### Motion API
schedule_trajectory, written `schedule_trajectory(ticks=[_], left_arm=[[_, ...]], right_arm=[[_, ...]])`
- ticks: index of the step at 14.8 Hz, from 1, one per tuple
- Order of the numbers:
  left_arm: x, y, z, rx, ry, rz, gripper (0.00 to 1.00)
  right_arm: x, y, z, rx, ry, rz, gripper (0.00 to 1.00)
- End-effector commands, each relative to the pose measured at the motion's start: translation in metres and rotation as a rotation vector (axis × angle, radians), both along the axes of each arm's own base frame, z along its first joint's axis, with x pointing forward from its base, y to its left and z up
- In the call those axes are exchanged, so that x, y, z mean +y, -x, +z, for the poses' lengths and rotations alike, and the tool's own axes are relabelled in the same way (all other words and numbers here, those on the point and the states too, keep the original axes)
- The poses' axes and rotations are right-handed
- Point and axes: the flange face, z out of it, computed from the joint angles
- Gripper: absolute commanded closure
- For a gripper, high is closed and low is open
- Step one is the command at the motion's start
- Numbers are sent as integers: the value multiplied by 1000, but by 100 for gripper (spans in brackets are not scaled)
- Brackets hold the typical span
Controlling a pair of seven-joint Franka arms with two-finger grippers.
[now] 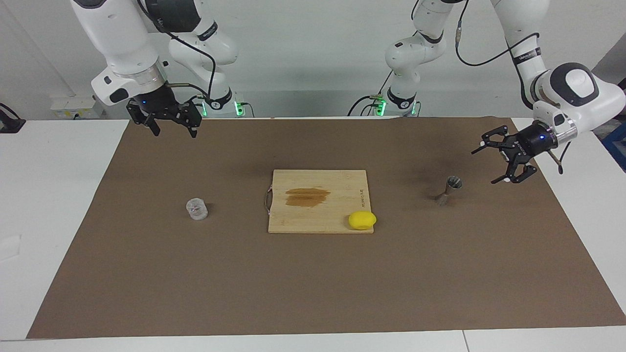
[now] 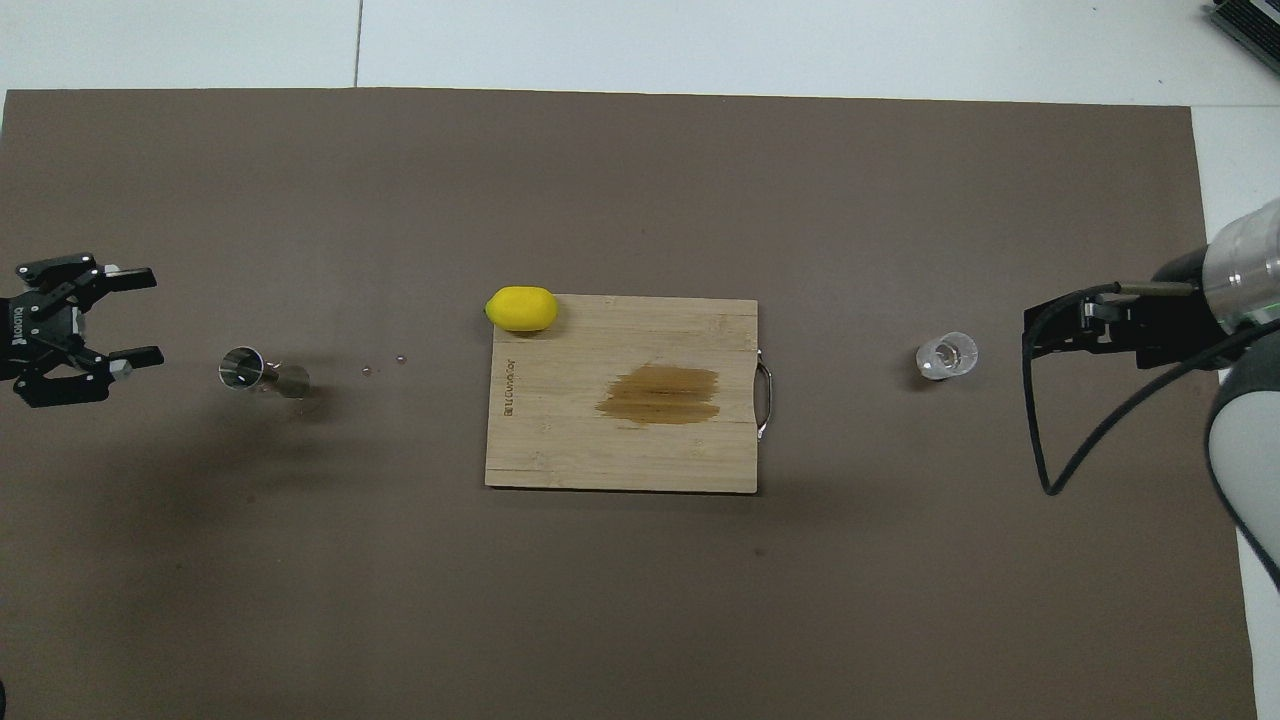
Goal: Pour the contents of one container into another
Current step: 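Open the left gripper around the metal cup and close on it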
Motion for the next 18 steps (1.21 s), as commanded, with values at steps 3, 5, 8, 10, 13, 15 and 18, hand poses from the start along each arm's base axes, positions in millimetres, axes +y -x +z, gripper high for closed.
schedule_trajectory(ticks=[3,5,8,10,13,15,18], left_arm=[[5,0,-27,-205,71,-78,0],[10,2,-57,-247,116,-116,0],[11,6,-82,-299,136,-142,0],[5,8,-90,-353,146,-169,0],[2,7,-97,-413,131,-186,0],[6,9,-104,-405,120,-192,0],[7,12,-114,-381,108,-205,0]], right_arm=[[-5,8,2,8,-18,7,0],[-5,8,2,8,-18,7,0],[-5,8,2,8,-18,7,0],[-5,8,2,8,-18,7,0],[-5,8,2,8,-18,7,0],[-5,8,2,8,-18,7,0],[-5,8,2,8,-18,7,0]])
